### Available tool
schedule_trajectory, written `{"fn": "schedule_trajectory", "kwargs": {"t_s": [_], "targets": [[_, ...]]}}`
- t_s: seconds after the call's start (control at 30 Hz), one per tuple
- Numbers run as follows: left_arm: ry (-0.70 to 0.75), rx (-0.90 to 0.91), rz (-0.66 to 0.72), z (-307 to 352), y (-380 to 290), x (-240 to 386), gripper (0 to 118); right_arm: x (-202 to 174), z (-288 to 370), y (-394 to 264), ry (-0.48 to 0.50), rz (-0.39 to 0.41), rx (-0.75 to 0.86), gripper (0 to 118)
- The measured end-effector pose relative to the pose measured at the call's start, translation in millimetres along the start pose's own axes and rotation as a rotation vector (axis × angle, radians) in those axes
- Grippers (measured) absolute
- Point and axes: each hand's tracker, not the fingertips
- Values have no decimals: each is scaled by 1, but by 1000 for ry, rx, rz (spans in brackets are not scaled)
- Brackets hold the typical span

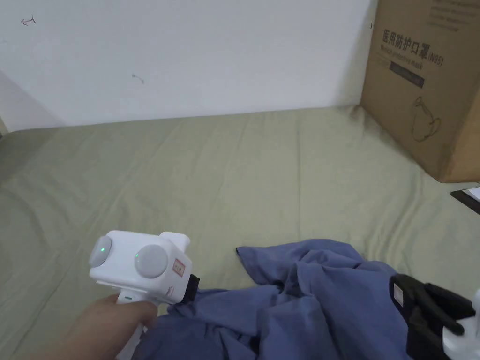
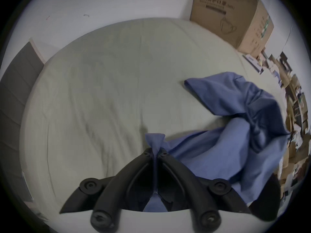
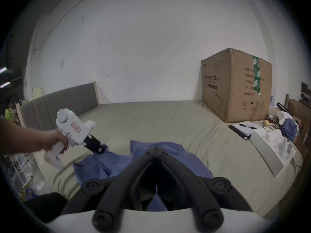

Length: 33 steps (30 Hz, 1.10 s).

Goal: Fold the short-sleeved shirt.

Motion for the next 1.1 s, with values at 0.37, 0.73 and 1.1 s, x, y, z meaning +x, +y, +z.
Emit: {"fn": "schedule_trajectory", "kwargs": {"t_s": [0.37,0.73,1.1], "targets": [[-68,208,206,43,-48,-25,1,66,-231,117,160,-158,-734,0],[-104,238,232,32,-74,-32,1,50,-352,36,39,-67,-979,108],[-95,131,270,22,-86,-39,1,55,-331,36,48,53,-838,6]]}}
